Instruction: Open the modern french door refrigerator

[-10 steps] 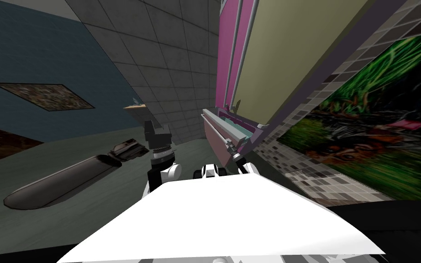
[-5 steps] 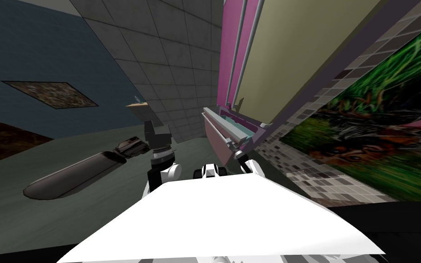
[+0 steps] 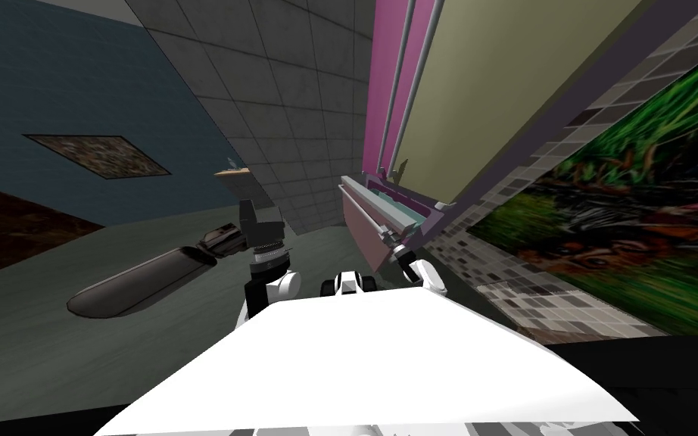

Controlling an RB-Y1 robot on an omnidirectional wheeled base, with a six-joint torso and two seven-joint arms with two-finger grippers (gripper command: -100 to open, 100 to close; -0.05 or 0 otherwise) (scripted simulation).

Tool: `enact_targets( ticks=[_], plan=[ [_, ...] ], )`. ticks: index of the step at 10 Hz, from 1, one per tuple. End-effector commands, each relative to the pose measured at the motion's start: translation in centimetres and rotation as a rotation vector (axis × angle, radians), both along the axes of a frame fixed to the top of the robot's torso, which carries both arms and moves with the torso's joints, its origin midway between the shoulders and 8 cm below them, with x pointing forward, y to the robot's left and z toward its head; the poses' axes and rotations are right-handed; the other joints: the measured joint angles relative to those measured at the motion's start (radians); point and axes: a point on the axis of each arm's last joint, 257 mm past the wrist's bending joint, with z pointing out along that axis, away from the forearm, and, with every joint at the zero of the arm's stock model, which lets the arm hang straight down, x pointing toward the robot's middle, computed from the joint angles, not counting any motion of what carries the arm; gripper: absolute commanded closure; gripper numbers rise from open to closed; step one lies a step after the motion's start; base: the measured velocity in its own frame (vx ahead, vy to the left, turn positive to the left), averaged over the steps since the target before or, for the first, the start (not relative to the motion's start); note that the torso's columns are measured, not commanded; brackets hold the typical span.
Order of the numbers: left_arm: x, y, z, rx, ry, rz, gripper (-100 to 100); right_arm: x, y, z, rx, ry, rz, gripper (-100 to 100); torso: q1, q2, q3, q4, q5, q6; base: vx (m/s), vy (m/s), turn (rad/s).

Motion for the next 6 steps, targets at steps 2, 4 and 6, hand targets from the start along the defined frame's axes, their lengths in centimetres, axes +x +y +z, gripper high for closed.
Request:
enact_targets(
  ticks=[2,4,6],
  plan=[
    [0.0,0.0,0.0,0.0,0.0,0.0,0,-0.05,-0.07,-0.33,0.002,0.008,-0.003,0,-0.002,-0.001,-0.001,-0.003,-0.001,0.002,0.0,0.0,0.0],
    [0.0,0.0,0.0,0.0,0.0,0.0,0,-0.09,-0.07,-0.55,0.002,0.013,-0.003,0,-0.003,-0.003,-0.001,-0.004,-0.002,0.002,0.0,0.0,0.0],
    [0.0,0.0,0.0,0.0,0.0,0.0,0,-0.12,-0.05,-0.68,0.003,0.016,-0.004,0,-0.003,-0.004,-0.002,-0.005,-0.003,0.001,0.0,0.0,0.0]
  ],
)
